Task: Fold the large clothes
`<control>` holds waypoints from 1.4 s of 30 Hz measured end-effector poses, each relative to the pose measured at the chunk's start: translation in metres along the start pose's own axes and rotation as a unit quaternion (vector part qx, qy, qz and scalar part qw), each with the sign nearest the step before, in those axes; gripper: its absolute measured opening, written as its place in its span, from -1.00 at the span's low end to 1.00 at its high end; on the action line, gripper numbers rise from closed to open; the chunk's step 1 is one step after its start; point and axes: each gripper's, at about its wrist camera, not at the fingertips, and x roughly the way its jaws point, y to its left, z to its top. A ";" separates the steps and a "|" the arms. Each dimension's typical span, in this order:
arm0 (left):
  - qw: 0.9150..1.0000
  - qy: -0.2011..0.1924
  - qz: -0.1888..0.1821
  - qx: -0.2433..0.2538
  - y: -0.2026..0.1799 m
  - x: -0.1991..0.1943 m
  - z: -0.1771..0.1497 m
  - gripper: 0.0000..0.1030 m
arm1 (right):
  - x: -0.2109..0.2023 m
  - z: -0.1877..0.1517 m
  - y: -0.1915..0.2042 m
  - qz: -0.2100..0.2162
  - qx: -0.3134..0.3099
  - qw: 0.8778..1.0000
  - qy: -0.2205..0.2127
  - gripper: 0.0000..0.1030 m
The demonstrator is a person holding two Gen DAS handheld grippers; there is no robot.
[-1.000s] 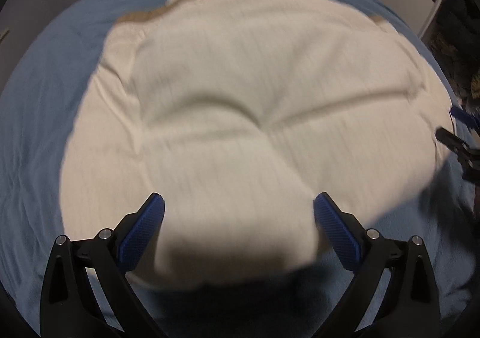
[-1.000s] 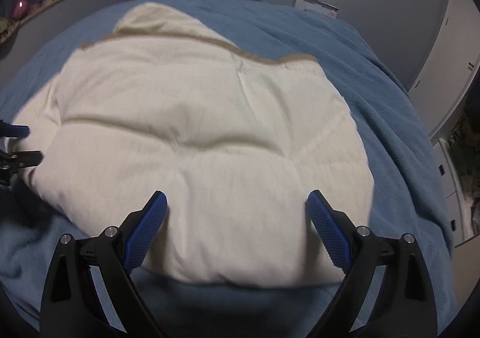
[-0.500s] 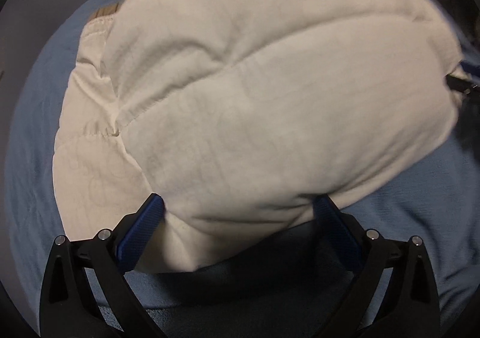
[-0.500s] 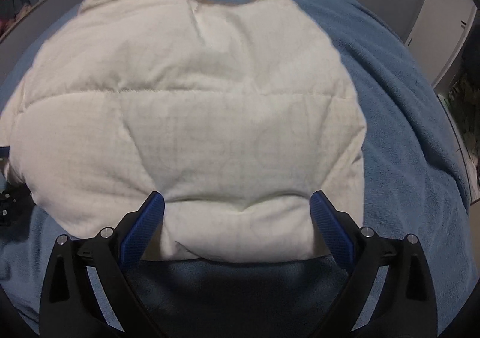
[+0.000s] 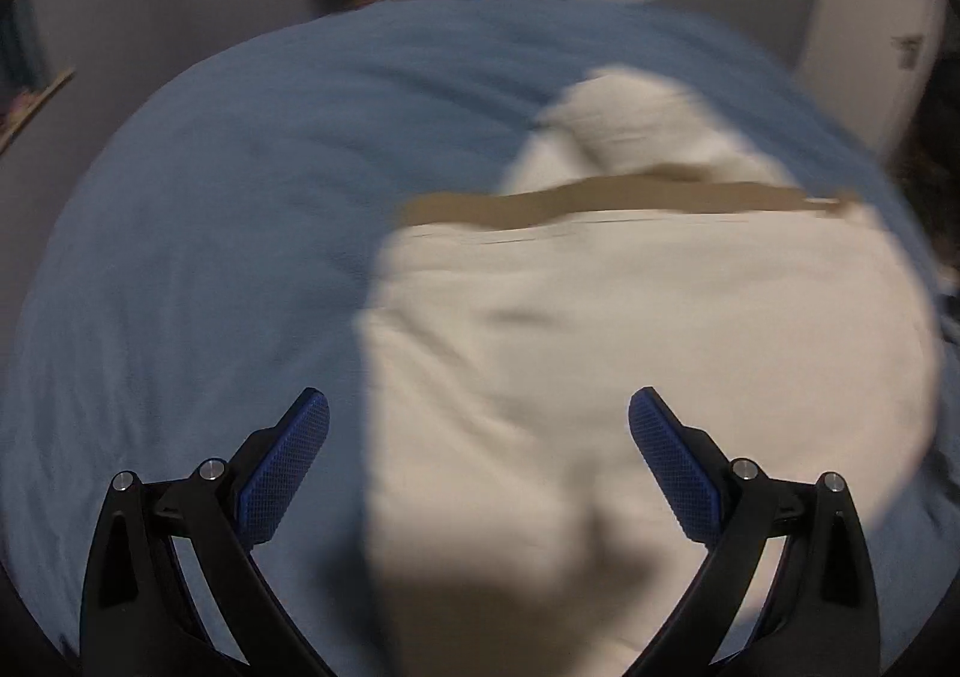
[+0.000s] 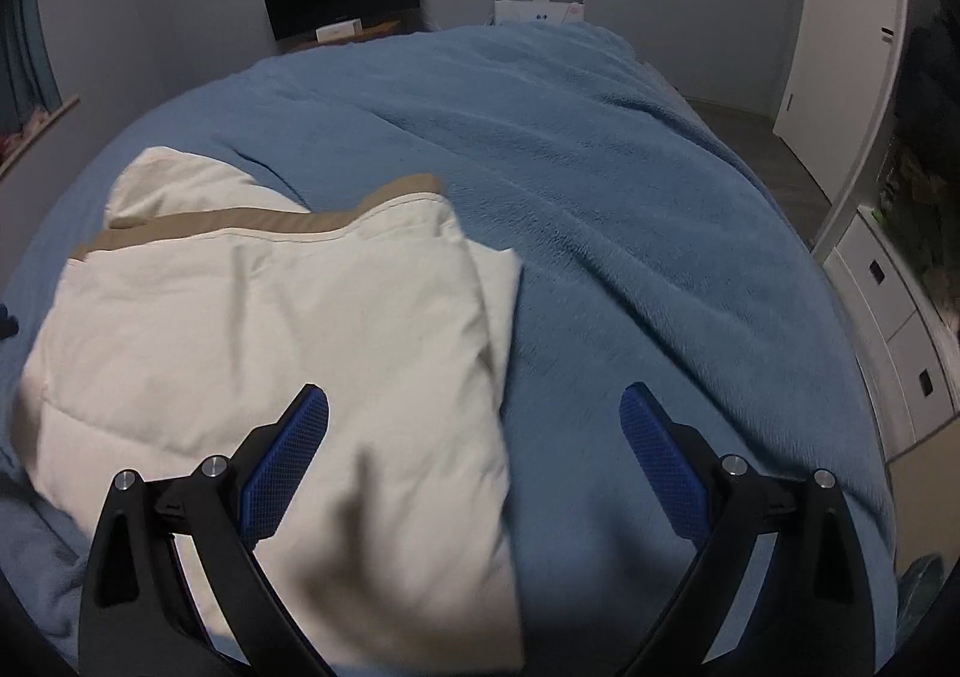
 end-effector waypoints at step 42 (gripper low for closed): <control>0.943 0.012 -0.319 -0.095 0.070 0.120 0.000 -0.23 | 0.110 0.016 -0.057 0.280 0.119 0.952 0.041 -0.49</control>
